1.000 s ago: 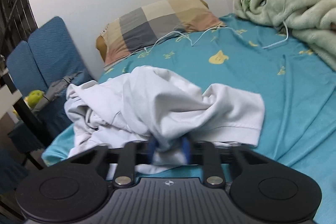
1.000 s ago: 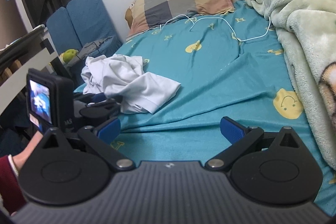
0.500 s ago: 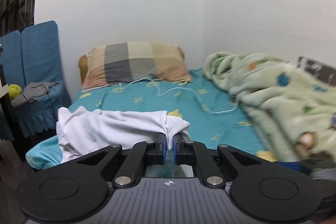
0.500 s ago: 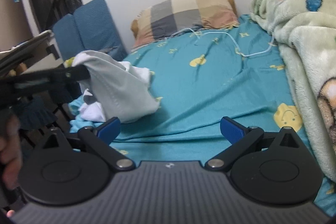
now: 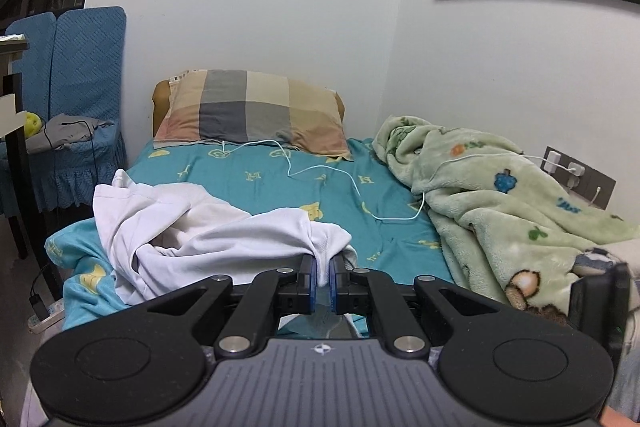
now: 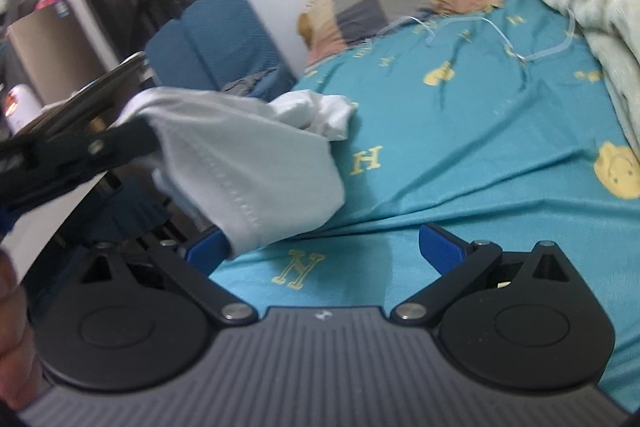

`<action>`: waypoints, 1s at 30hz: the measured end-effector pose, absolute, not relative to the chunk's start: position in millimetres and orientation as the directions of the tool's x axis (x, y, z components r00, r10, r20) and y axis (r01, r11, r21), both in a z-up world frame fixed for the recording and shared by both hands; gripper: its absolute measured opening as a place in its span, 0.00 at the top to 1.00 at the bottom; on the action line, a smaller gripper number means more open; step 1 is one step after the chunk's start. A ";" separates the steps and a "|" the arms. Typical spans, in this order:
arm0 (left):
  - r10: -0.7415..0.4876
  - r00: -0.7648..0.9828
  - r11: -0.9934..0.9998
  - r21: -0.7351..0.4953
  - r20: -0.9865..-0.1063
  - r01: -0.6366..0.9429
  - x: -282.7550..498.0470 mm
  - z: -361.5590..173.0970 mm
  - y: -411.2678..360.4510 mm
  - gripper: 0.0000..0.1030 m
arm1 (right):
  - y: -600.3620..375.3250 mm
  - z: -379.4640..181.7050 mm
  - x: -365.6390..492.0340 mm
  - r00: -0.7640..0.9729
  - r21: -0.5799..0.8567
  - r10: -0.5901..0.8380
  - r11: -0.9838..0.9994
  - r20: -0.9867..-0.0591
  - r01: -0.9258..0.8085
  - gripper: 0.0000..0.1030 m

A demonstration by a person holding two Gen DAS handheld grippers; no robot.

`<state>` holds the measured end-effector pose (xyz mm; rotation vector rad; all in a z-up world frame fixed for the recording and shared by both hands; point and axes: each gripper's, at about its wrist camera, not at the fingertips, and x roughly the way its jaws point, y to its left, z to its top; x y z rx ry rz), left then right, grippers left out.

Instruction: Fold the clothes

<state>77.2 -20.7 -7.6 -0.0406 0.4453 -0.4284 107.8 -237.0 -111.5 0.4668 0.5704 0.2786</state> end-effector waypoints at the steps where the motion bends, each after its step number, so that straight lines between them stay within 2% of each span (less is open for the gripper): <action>1: -0.410 0.811 0.910 -0.131 -0.417 0.393 78.7 -9.6 -21.2 0.93 | -238.9 -113.4 110.8 0.808 0.509 0.375 0.854 -0.454 -0.111 0.01; 2: -0.409 0.808 0.910 -0.131 -0.424 0.393 80.3 -11.7 -21.7 0.93 | -240.5 -115.2 113.8 0.806 0.526 0.381 0.844 -0.453 -0.104 0.03; 4: -0.405 0.802 0.912 -0.131 -0.440 0.389 85.6 -16.7 -22.8 0.93 | -242.2 -118.6 119.9 0.802 0.552 0.389 0.829 -0.452 -0.091 0.23; 6: -0.400 0.794 0.914 -0.139 -0.457 0.381 89.5 -22.4 -21.4 0.93 | -241.1 -120.8 125.8 0.801 0.563 0.392 0.822 -0.452 -0.085 0.56; 7: -0.397 0.790 0.916 -0.141 -0.467 0.377 91.6 -25.0 -20.6 0.93 | -240.9 -121.8 128.7 0.801 0.568 0.395 0.819 -0.451 -0.084 0.66; 8: -0.394 0.786 0.917 -0.143 -0.476 0.373 93.4 -27.4 -19.8 0.93 | -241.1 -121.1 130.0 0.803 0.572 0.397 0.816 -0.444 -0.087 0.82; 9: -0.390 0.783 0.918 -0.144 -0.484 0.369 95.0 -30.1 -19.1 0.93 | -241.9 -118.8 129.7 0.809 0.574 0.399 0.814 -0.432 -0.095 0.87; 12: -0.372 0.779 0.926 -0.138 -0.504 0.353 99.1 -37.7 -17.3 0.92 | -244.5 -111.6 128.6 0.823 0.579 0.407 0.806 -0.396 -0.121 0.94; 15: -0.358 0.775 0.931 -0.132 -0.521 0.341 100.9 -43.4 -15.7 0.87 | -249.1 -101.9 127.1 0.830 0.590 0.424 0.794 -0.362 -0.149 0.95; 18: -0.351 0.772 0.931 -0.105 -0.530 0.351 97.5 -45.7 -19.9 0.77 | -253.7 -92.3 125.7 0.836 0.600 0.441 0.780 -0.326 -0.177 0.95; 22: -0.352 0.771 0.921 -0.048 -0.531 0.388 88.6 -46.1 -33.1 0.49 | -260.2 -83.7 125.2 0.830 0.626 0.473 0.753 -0.296 -0.205 0.95; 26: -0.320 0.803 0.918 0.045 -0.502 0.394 75.3 -46.4 -49.5 0.38 | -267.8 -79.7 125.7 0.822 0.655 0.498 0.724 -0.278 -0.217 0.95; 30: -0.272 0.852 0.934 0.089 -0.447 0.345 64.8 -44.7 -58.3 0.36 | -270.0 -76.8 124.9 0.816 0.663 0.512 0.713 -0.270 -0.227 0.95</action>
